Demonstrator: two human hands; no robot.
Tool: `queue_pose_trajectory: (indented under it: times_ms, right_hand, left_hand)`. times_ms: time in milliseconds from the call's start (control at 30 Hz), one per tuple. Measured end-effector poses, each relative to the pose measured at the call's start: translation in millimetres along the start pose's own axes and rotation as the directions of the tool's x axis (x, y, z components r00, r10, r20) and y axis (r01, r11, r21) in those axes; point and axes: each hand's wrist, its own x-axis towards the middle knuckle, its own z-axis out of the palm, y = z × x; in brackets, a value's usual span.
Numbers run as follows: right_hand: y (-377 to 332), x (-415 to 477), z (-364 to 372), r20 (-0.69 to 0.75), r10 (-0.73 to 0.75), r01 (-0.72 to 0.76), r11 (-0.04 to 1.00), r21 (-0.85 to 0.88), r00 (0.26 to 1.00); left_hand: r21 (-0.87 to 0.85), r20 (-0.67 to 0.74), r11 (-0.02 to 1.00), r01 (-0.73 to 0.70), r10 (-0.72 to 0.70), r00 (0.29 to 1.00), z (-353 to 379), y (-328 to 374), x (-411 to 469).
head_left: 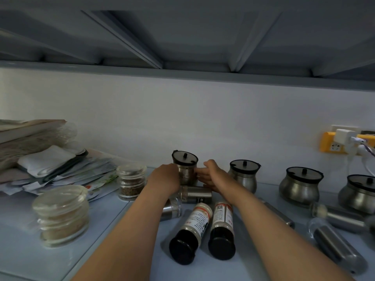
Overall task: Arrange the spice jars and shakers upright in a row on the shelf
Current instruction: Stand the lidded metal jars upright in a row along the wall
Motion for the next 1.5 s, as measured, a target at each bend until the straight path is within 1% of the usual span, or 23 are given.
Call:
queue_pose_trajectory:
  times_ms: [267,433,567,633,700,767,800,833,900,967,1033,1133,1233,1333,1367,1467,1500]
  right_hand:
    - [-1.3,2.4,2.0,0.023,0.002,-0.002,1.0,-0.012,1.0]
    - [0.2,5.8,2.2,0.029,0.003,-0.002,1.0,-0.016,1.0]
    - [-0.5,5.1,0.8,0.028,-0.02,0.02,1.0,-0.019,0.999]
    - [-5.6,4.1,1.5,-0.038,-0.066,0.063,0.995,-0.078,0.997]
    - [-16.1,-2.1,0.4,-0.164,-0.183,0.167,0.98,-0.112,0.969]
    - [-29.5,-14.5,-4.4,-0.278,-0.307,0.281,0.951,-0.129,0.91]
    - [-36.2,-23.6,-8.6,-0.313,-0.356,0.318,0.933,-0.167,0.88]
    - [-40.8,-32.9,-14.1,-0.337,-0.396,0.341,0.916,-0.21,0.854]
    - [-44.6,-50.5,-28.6,-0.382,-0.428,0.343,0.899,-0.273,0.819]
    - [-41.4,-64.2,-45.6,-0.431,-0.411,0.306,0.906,-0.294,0.803]
    - [-33.3,-70.5,-61.2,-0.468,-0.355,0.245,0.928,-0.28,0.809]
    - [-22.1,-68.7,-74.8,-0.512,-0.27,0.162,0.955,-0.247,0.815]
    - [-16.0,-64.0,-81.0,-0.475,-0.18,0.1,0.977,-0.19,0.861]
    - [-7.9,-58.8,-88.1,-0.461,-0.099,0.072,0.995,-0.075,0.882]
    - [-4.5,-57.1,-89.0,-0.463,-0.071,0.062,0.997,-0.035,0.884]
    - [6.0,-51.2,-88.1,-0.459,0.007,0.014,0.999,0.041,0.888]
    - [8.7,-48.7,-86.9,-0.451,0.016,0.015,0.998,0.063,0.892]
  left_hand:
    - [-0.018,0.005,1.0,-0.015,0.015,1.0,-0.6,0.4,0.6]
    - [0.015,0.01,1.0,-0.022,0.022,1.0,-2.5,1.1,-0.9]
    - [0.012,-0.005,1.0,0.007,-0.007,1.0,-4.6,3.4,-3.0]
    - [-0.003,-0.086,0.999,0.051,-0.052,0.995,-12.3,7.7,-6.5]
    - [-0.063,-0.203,0.996,0.066,-0.077,0.976,-22.1,14.3,-12.3]
    - [-0.177,-0.316,0.984,0.02,-0.076,0.946,-31.8,23.4,-21.1]
    - [-0.221,-0.361,0.975,-0.015,-0.068,0.93,-36.5,29.0,-26.0]
    - [-0.245,-0.39,0.968,-0.046,-0.055,0.919,-40.7,34.6,-30.2]
    - [-0.262,-0.399,0.961,-0.085,-0.028,0.917,-48.0,47.0,-37.3]
    - [-0.286,-0.375,0.952,-0.109,-0.006,0.927,-53.7,62.8,-42.0]
    - [-0.333,-0.334,0.93,-0.153,0.035,0.942,-55.3,83.0,-47.2]
    - [-0.478,-0.223,0.859,-0.183,0.083,0.971,-51.1,118.0,-50.8]
    - [-0.637,-0.11,0.761,-0.119,0.064,0.992,-43.7,149.5,-43.0]
    - [-0.775,-0.015,0.632,-0.003,-0.013,1.0,-30.0,168.7,-26.6]
    - [-0.789,-0.001,0.614,0.013,-0.022,1.0,-24.1,172.9,-23.1]
    - [-0.777,0.055,0.624,0.079,-0.056,0.997,-6.6,177.2,-16.1]
    - [-0.798,0.086,0.592,0.115,-0.076,0.993,-2.6,176.9,-15.0]
